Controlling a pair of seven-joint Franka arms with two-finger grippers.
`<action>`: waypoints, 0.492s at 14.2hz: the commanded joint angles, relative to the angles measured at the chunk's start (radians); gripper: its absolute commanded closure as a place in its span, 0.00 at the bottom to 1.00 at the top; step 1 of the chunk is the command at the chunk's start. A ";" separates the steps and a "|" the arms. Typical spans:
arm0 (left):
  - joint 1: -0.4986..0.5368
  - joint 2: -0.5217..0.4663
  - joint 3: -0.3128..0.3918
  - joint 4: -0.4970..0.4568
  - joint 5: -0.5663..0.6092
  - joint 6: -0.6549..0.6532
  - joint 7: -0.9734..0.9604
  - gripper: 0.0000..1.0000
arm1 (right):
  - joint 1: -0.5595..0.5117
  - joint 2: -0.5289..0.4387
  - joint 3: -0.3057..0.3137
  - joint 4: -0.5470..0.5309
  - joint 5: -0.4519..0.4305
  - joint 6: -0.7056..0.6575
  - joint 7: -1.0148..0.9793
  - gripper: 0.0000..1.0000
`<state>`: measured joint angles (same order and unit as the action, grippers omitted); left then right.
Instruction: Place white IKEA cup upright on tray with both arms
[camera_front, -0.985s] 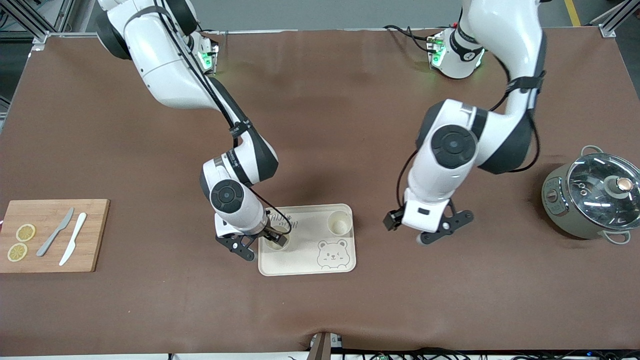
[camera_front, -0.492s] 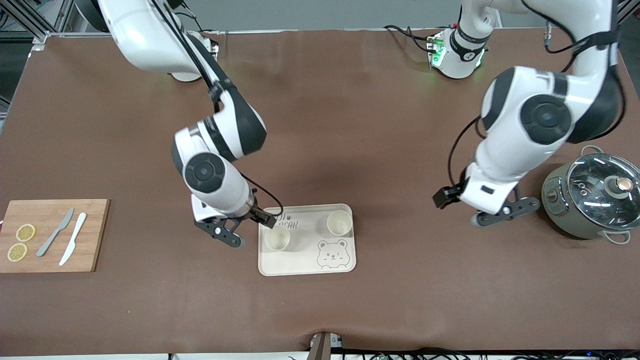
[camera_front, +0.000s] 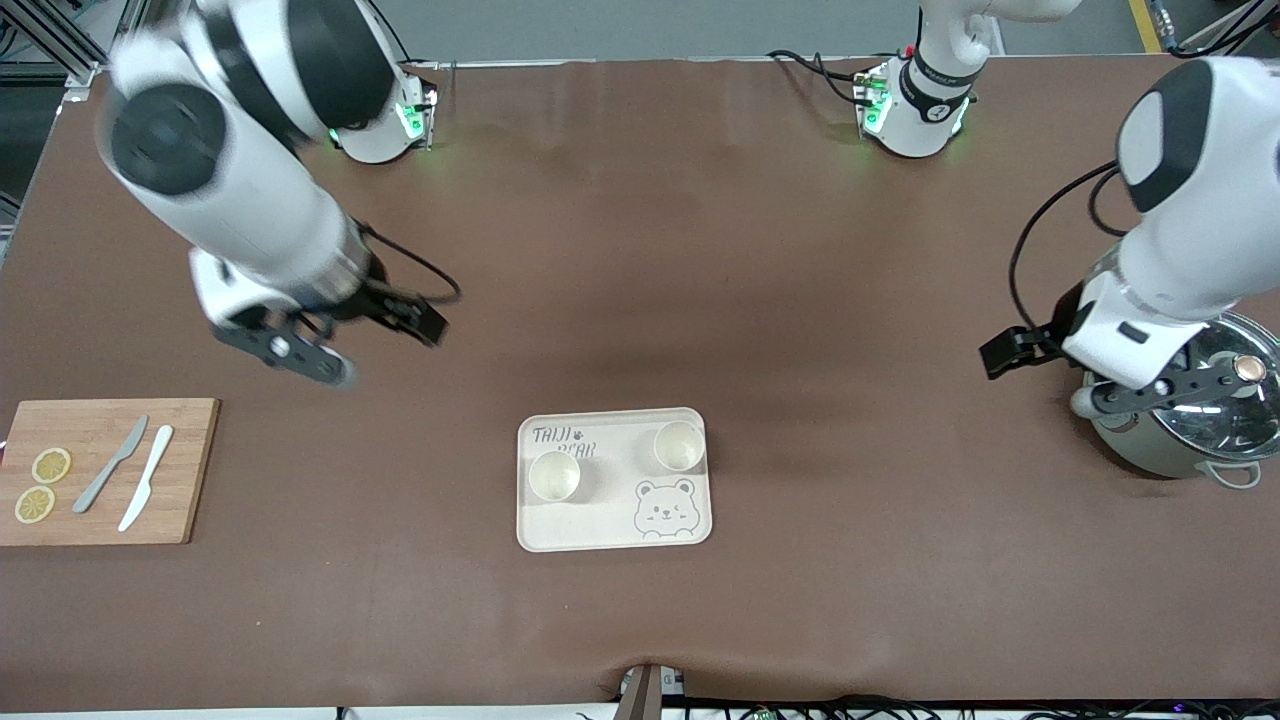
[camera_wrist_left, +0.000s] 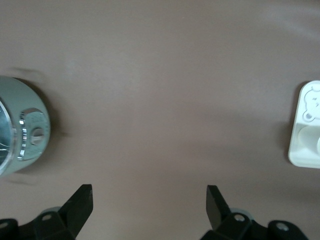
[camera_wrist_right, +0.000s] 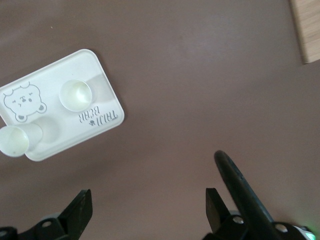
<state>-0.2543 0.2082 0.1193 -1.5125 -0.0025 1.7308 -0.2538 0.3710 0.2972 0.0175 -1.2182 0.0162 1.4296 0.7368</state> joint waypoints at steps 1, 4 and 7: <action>0.036 -0.052 -0.012 -0.037 0.009 -0.028 0.079 0.00 | -0.108 -0.137 0.007 -0.058 -0.001 -0.079 -0.168 0.00; 0.085 -0.078 -0.012 -0.037 0.009 -0.054 0.160 0.00 | -0.268 -0.243 0.007 -0.151 -0.010 -0.077 -0.435 0.00; 0.128 -0.101 -0.012 -0.035 0.009 -0.071 0.211 0.00 | -0.455 -0.279 0.007 -0.181 -0.010 -0.077 -0.727 0.00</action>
<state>-0.1494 0.1467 0.1192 -1.5221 -0.0025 1.6723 -0.0734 0.0060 0.0624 0.0038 -1.3335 0.0124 1.3319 0.1351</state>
